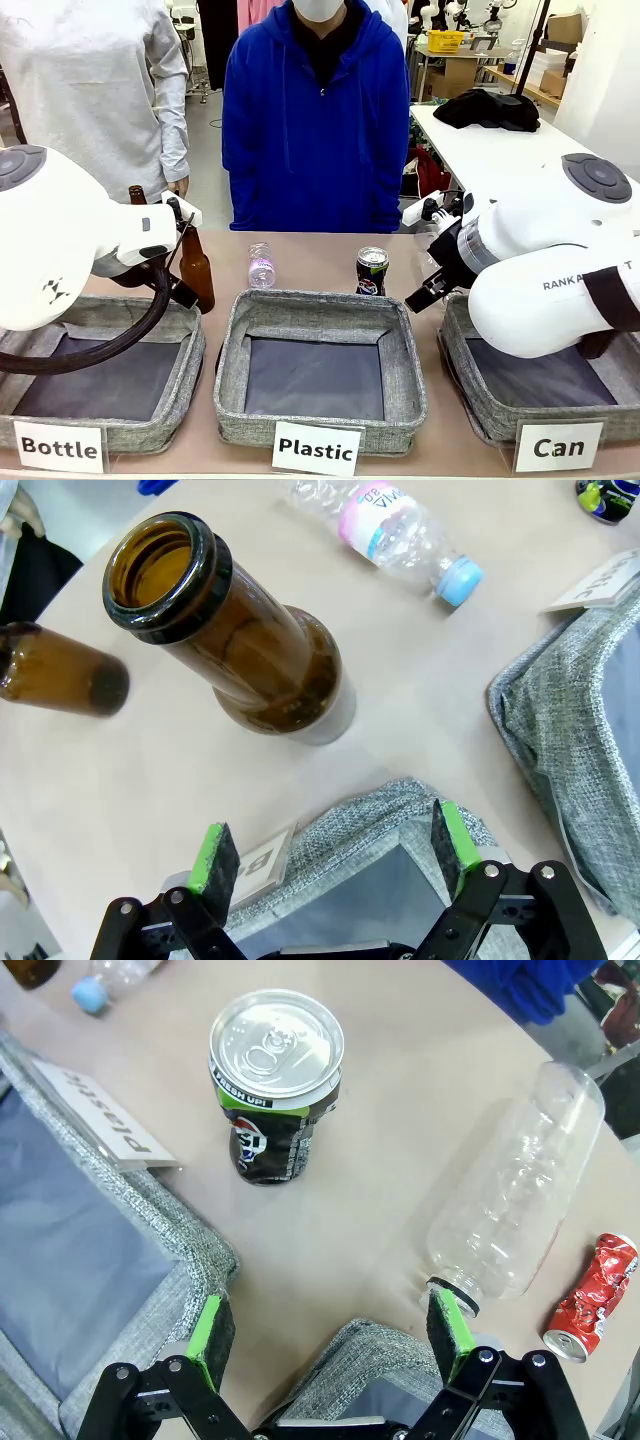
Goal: Sort the can waste into the basket.
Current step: Pick up the can waste from the table and place it in the right Fabric basket.
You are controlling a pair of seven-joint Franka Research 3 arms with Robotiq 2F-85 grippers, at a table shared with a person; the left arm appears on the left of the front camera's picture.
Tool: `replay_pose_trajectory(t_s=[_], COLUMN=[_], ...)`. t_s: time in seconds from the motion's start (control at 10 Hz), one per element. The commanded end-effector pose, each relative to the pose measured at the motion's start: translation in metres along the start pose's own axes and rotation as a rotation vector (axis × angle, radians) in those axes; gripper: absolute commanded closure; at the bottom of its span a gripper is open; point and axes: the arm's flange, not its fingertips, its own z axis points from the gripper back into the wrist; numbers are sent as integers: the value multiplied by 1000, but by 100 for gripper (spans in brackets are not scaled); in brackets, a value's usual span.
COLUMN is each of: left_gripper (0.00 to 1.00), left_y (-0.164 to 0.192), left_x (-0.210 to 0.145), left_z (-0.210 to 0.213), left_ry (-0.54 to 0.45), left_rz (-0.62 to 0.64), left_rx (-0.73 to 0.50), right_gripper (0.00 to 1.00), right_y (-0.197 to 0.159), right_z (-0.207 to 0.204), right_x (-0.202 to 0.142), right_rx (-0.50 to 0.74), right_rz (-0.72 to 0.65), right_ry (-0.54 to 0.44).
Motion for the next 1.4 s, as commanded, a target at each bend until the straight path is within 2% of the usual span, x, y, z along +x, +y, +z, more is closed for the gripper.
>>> replay_pose_trajectory(t_s=[0.0, 0.1, 0.2, 0.3, 0.4, 0.5, 0.6, 0.7, 0.8, 0.9, 1.1, 1.2, 1.3], left_gripper=[0, 0, 0, 0, 0, 0, 0, 0, 0, 0, 0, 0, 0], left_y=[0, 0, -3, -6, -4, -1, 4, 20, 57, 95, 157, 181, 190], left_x=[0, 0, 7, 14, 10, 0, -12, -30, -61, -99, -185, -223, -246], left_z=[0, 0, 37, 78, 112, 132, 143, 159, 180, 190, 196, 189, 179], left_ry=[0, 0, -65, -65, -126, -171, -186, -164, -173, -195, -369, -458, -493], left_rz=[0, 0, 81, 247, 256, 257, 282, 291, 321, 421, 640, 730, 812], left_rx=[0, 0, -55, -178, -259, -306, -343, -441, -610, -675, -803, -848, -877], right_gripper=[0, 0, 0, 0, 0, 0, 0, 0, 0, 0, 0, 0, 0], right_y=[0, 0, -3, -6, -12, -16, -23, -29, -40, -53, -88, -115, -142], right_z=[0, 0, 28, 63, 103, 133, 158, 183, 213, 238, 268, 271, 269], right_x=[0, 0, 6, 10, 9, 1, -14, -32, -60, -91, -155, -190, -220], right_rx=[0, 0, 86, 143, 193, 278, 299, 419, 456, 441, 417, 427, 451], right_rz=[-1, 0, -53, -158, -250, -273, -304, -317, -388, -492, -750, -891, -1008], right_ry=[0, 0, -32, -47, -83, -134, -172, -204, -261, -333, -413, -424, -423])
